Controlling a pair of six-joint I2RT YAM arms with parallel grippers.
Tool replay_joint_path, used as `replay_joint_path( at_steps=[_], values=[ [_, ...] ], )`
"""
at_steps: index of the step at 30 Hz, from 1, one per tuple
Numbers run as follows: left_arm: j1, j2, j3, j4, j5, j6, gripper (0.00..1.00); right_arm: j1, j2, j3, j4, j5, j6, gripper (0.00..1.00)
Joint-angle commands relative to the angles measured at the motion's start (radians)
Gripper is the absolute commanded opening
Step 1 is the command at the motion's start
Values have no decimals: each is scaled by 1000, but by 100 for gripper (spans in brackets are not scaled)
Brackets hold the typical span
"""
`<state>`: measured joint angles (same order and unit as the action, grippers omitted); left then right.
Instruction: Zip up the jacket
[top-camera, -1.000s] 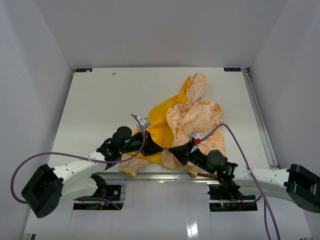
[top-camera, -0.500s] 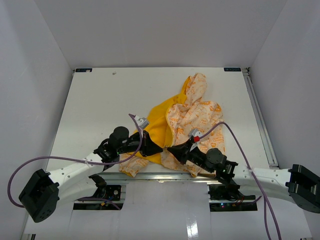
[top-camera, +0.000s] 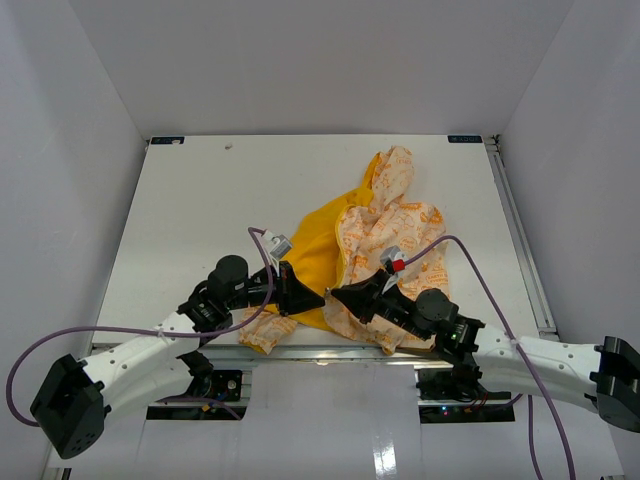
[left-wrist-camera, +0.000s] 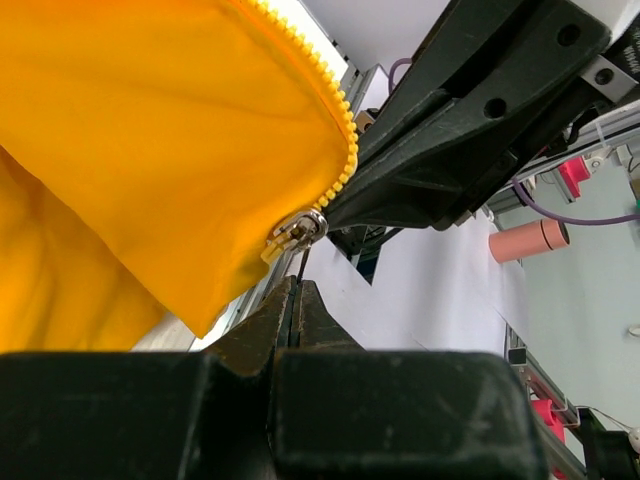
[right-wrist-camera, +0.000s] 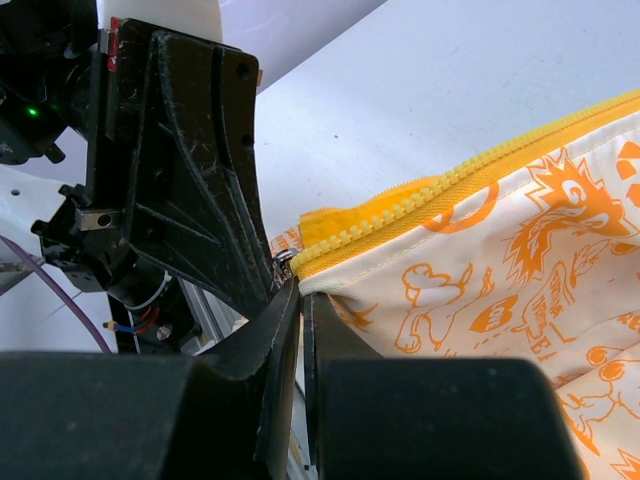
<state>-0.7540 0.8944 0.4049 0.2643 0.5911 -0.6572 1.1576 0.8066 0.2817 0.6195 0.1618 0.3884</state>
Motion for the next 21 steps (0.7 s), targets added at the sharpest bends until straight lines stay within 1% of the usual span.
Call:
replay_joint_path(
  at_steps=[1, 5, 11, 21],
  values=[
    [4, -50, 9, -37, -18, 0, 0, -2, -46, 23, 12, 33, 24, 8],
    [4, -56, 16, -69, -56, 14, 0, -2, -70, 20, 4, 31, 24, 8],
    [4, -32, 17, -56, -47, 14, 0, -2, -90, 21, -12, 33, 18, 8],
    [4, -8, -39, -10, -41, -1, 0, -4, -121, 10, -20, 93, 5, 8]
  ],
)
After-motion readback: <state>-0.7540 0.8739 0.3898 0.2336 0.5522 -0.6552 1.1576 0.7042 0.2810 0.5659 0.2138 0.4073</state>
